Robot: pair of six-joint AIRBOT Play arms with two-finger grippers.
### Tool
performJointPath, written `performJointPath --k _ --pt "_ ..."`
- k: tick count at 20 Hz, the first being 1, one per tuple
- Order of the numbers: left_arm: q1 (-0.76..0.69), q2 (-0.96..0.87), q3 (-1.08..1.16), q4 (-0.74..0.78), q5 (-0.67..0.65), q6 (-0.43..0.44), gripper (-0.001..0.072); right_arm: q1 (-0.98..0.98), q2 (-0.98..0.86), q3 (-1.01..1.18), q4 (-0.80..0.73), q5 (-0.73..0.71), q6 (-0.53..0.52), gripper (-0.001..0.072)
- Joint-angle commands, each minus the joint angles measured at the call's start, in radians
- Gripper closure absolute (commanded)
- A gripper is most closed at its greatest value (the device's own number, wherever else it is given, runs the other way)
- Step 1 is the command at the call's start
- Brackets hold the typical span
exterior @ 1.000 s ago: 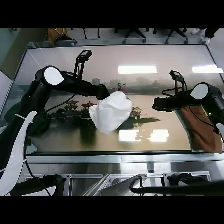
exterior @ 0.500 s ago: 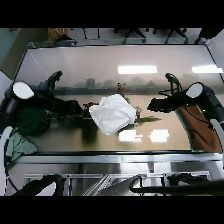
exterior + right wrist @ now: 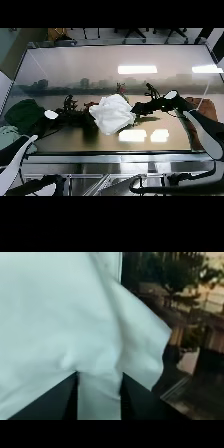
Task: Fold the shirts.
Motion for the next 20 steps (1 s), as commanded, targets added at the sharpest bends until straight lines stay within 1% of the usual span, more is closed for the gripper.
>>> performJointPath --k 1,2,3,4,6,8,12,16,18,20 --pt "-0.029 -0.159 0.104 -0.082 0.045 0.062 0.0193 0.009 -0.071 0.001 0.175 -0.037 -0.167 0.0482" --pt "-0.024 -0.197 0.141 -0.077 0.019 0.062 0.0365 0.008 -0.07 0.004 0.182 -0.041 -0.172 0.0494" --pt "-0.014 -0.225 0.171 -0.074 -0.008 0.066 0.0628 0.006 -0.07 0.012 0.178 -0.04 -0.173 0.069" --pt "0.002 -0.249 0.204 -0.075 -0.047 0.067 0.0694 0.003 -0.07 0.022 0.179 -0.036 -0.187 0.0682" --pt "0.033 -0.27 0.272 -0.077 -0.149 0.066 0.0697 -0.007 -0.067 0.06 0.179 0.003 -0.187 0.0682" --pt "0.066 -0.24 0.344 -0.075 -0.256 0.066 0.0699 -0.026 -0.048 0.13 0.179 0.086 -0.187 0.0683" --pt "0.101 -0.057 0.513 -0.07 -0.386 0.07 0.0699 -0.058 0.061 0.324 0.179 0.192 -0.186 0.0684" --pt "0.09 0.17 0.765 0.078 -0.484 -0.066 0.0699 -0.08 0.261 0.517 0.146 0.226 -0.186 0.0684" --pt "0.076 0.275 0.879 0.156 -0.528 -0.137 0.0699 -0.081 0.377 0.583 0.084 0.219 -0.186 0.0684" --pt "0.069 0.377 0.972 0.195 -0.549 -0.175 0.0699 -0.08 0.501 0.62 -0.003 0.193 -0.186 0.0684"
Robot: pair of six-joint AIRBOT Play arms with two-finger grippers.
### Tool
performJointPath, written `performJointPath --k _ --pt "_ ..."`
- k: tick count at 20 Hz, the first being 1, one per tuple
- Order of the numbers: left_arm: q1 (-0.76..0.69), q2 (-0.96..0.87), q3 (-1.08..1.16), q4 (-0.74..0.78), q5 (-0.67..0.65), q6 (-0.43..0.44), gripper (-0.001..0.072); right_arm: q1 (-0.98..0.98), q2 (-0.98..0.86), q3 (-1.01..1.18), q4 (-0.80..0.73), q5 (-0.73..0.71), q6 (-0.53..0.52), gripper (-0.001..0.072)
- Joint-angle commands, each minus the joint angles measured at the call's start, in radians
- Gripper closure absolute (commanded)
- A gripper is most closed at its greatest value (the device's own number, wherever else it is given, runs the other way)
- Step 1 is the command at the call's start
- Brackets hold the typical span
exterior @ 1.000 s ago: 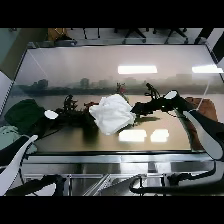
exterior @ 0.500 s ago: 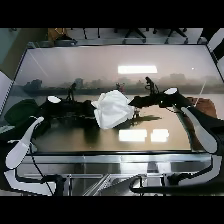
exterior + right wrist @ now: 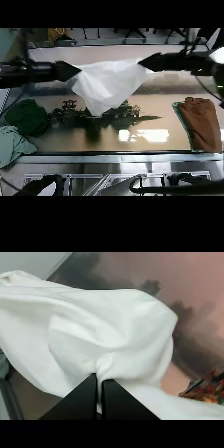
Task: Fold the shirts.
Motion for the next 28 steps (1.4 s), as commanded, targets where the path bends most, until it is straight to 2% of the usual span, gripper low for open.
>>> performJointPath --k 1,3,5,9,11,14,16,20,22,24,25,26,27,28 --pt "-0.004 0.185 0.18 0.113 -0.056 -0.102 0.0699 -0.004 0.215 0.085 -0.154 -0.047 0.001 0.0684" --pt "-0.003 0.257 0.257 0.185 -0.049 -0.122 0.0699 -0.004 0.312 0.085 -0.248 -0.092 0.001 0.0684" --pt "-0.004 0.292 0.307 0.291 -0.05 -0.154 0.0698 -0.004 0.351 0.084 -0.318 -0.076 0.029 0.0683" --pt "-0.004 0.258 0.192 0.321 -0.05 -0.152 0.0698 -0.002 0.273 0.028 -0.322 0.01 0.088 0.0684" --pt "-0.013 0.178 0.088 0.319 -0.046 -0.141 0.0697 0.0 0.19 -0.048 -0.284 0.032 0.087 0.0684" --pt "-0.046 0.004 -0.068 0.32 0.007 -0.056 0.0697 0.021 0.05 -0.195 -0.256 0.03 0.086 0.0683" --pt "-0.074 -0.135 -0.15 0.32 0.063 -0.017 0.0695 0.053 -0.059 -0.302 -0.256 -0.018 0.079 0.0683" --pt "-0.094 -0.42 -0.204 0.31 0.196 -0.016 0.0691 0.093 -0.289 -0.404 -0.255 -0.145 0.053 0.0683" --pt "-0.075 -0.517 -0.15 0.311 0.163 -0.042 0.0689 0.093 -0.367 -0.403 -0.253 -0.192 0.053 0.0683" --pt "-0.044 -0.575 -0.056 0.311 0.053 -0.077 0.0687 0.091 -0.395 -0.403 -0.253 -0.238 0.053 0.0682" --pt "-0.027 -0.59 -0.004 0.31 -0.023 -0.108 0.042 0.091 -0.394 -0.399 -0.253 -0.253 0.052 0.065" --pt "-0.013 -0.593 0.033 0.311 -0.089 -0.151 0.0076 0.09 -0.394 -0.384 -0.253 -0.248 0.053 0.0508" --pt "0.002 -0.589 0.063 0.311 -0.155 -0.197 0.0025 0.085 -0.387 -0.365 -0.253 -0.235 0.053 0.0359" --pt "0.014 -0.578 0.078 0.311 -0.225 -0.235 0.0115 0.078 -0.372 -0.347 -0.257 -0.221 0.053 0.0333"
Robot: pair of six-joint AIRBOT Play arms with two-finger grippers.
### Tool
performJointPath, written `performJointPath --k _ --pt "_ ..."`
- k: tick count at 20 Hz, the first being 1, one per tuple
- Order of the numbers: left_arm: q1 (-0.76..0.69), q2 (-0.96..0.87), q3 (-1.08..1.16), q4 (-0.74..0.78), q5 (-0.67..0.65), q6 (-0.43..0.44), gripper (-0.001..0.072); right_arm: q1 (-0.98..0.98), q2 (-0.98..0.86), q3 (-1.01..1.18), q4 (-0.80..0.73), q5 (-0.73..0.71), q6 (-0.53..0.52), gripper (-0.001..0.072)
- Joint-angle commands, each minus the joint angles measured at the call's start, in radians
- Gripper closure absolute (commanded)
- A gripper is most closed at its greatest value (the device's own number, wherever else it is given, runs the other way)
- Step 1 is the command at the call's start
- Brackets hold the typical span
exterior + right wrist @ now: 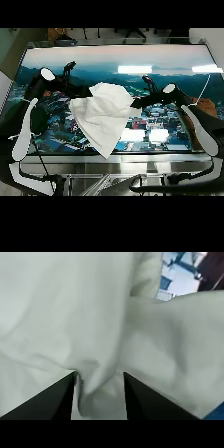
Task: Fold the shirts.
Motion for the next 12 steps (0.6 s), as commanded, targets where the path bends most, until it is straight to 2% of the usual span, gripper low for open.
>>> performJointPath --k 1,4,7,10,12 --pt "0.042 -0.005 0.068 0.003 -0.241 -0.13 0.0184 -0.013 0.01 0.043 -0.009 -0.005 -0.001 0.0333" --pt "0.03 0.142 -0.115 0.004 -0.271 -0.155 0.018 -0.077 0.073 0.063 -0.019 -0.006 0.0 0.0333" --pt "-0.023 0.354 -0.435 0.004 -0.203 -0.189 0.018 -0.194 0.077 0.063 -0.018 -0.003 0.051 0.0334" --pt "-0.12 0.555 -0.784 0.002 -0.039 -0.288 0.018 -0.266 0.026 0.063 -0.018 0.013 0.07 0.0334" --pt "-0.206 0.64 -0.964 -0.02 0.146 -0.348 0.018 -0.268 -0.021 0.063 -0.018 0.013 0.069 0.0332"
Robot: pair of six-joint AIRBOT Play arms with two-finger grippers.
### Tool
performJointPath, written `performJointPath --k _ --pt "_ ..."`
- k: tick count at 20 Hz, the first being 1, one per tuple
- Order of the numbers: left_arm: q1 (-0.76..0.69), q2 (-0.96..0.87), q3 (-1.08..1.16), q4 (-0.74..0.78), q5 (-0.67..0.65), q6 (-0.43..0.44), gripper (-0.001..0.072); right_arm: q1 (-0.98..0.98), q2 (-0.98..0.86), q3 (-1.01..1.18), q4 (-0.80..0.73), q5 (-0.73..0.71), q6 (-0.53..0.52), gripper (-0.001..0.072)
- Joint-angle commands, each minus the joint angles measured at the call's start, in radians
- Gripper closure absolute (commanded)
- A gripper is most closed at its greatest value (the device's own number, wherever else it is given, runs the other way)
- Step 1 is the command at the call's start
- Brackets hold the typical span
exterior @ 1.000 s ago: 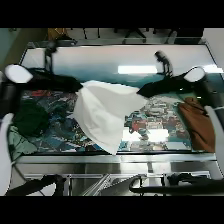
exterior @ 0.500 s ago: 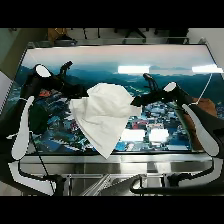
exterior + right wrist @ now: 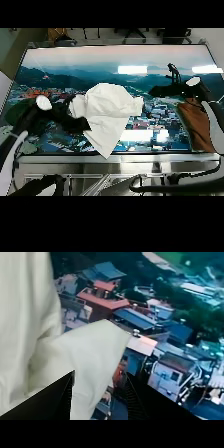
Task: Fold the shirts.
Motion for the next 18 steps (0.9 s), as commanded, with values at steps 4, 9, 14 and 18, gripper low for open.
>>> performJointPath --k 4,9,14,18 --pt "-0.282 0.192 -0.467 -0.183 0.574 -0.1 0.018 0.002 -0.133 0.002 0.011 0.002 0.01 0.0333" --pt "-0.391 0.122 -0.506 -0.259 0.787 -0.1 0.018 0.042 -0.18 0.006 0.044 -0.03 -0.005 0.0333" --pt "-0.4 -0.044 -0.401 -0.257 0.763 -0.03 0.0207 0.093 -0.195 0.006 0.055 -0.047 -0.005 0.0333" --pt "-0.398 -0.068 -0.333 -0.24 0.736 0.032 0.0601 0.131 -0.204 0.006 0.081 -0.048 -0.031 0.0394"
